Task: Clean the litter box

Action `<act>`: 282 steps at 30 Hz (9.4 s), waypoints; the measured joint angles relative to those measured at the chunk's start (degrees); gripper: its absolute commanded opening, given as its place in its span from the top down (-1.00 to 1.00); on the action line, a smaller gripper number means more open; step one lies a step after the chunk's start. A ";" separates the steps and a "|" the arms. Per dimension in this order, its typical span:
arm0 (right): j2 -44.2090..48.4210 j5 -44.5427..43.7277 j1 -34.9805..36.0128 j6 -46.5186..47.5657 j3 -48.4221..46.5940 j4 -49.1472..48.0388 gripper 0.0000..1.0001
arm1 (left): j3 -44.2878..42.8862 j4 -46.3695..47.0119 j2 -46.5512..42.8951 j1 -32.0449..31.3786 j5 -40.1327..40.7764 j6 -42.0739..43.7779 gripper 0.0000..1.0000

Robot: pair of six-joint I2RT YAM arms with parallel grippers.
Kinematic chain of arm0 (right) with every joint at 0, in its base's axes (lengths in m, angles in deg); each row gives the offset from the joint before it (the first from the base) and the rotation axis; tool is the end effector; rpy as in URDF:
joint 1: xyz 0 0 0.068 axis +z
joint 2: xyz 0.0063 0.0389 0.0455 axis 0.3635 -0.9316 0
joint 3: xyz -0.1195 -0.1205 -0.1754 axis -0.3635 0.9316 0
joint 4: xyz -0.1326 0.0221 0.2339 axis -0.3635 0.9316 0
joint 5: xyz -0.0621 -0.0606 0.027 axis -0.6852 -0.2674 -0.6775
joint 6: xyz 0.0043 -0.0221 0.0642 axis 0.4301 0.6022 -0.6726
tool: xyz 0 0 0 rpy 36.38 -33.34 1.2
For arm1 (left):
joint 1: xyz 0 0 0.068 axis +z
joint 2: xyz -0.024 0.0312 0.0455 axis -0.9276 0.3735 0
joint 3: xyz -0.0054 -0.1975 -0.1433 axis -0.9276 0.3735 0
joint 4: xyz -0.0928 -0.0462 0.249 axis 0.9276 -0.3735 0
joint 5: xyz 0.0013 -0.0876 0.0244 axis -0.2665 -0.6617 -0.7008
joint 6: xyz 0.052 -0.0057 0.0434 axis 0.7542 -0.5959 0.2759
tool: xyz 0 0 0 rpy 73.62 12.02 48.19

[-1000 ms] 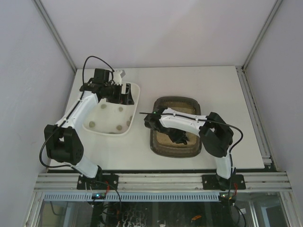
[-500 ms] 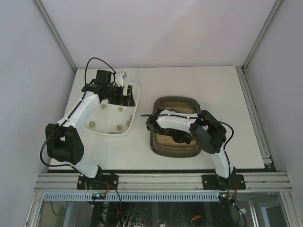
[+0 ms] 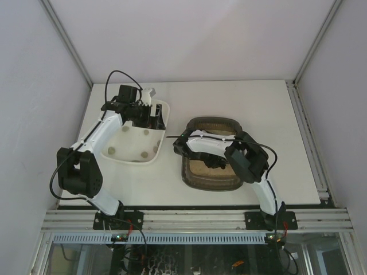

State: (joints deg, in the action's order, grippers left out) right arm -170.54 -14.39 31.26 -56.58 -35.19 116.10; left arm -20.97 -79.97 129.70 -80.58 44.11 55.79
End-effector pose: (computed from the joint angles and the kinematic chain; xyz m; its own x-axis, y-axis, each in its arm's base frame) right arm 0.2301 0.2450 0.1244 -0.9166 -0.3975 0.0423 -0.3021 0.6196 -0.7245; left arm 0.3482 -0.0992 0.2403 -0.8165 0.1232 -0.5640 0.3740 0.8571 -0.3542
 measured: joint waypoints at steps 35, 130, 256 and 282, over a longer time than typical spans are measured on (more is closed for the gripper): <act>19.30 12.39 5.90 3.58 9.51 -6.75 1.00 | 0.44 -0.07 0.02 0.00 0.07 0.48 -0.99; 64.63 74.62 -26.58 -4.66 73.42 -107.14 1.00 | -0.13 -7.32 -5.46 -1.40 8.02 0.11 -0.99; 32.00 83.08 -14.58 -24.24 32.96 -100.19 1.00 | -11.21 -18.86 -6.60 33.73 -14.10 11.58 -0.99; -12.37 28.15 6.25 13.25 -40.76 -15.82 1.00 | -2.36 -10.10 -15.69 33.92 4.09 7.56 -0.99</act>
State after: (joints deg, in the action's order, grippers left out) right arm -182.91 13.76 37.51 -43.33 -75.95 100.28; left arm -23.33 -90.07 114.01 -46.66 48.20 63.35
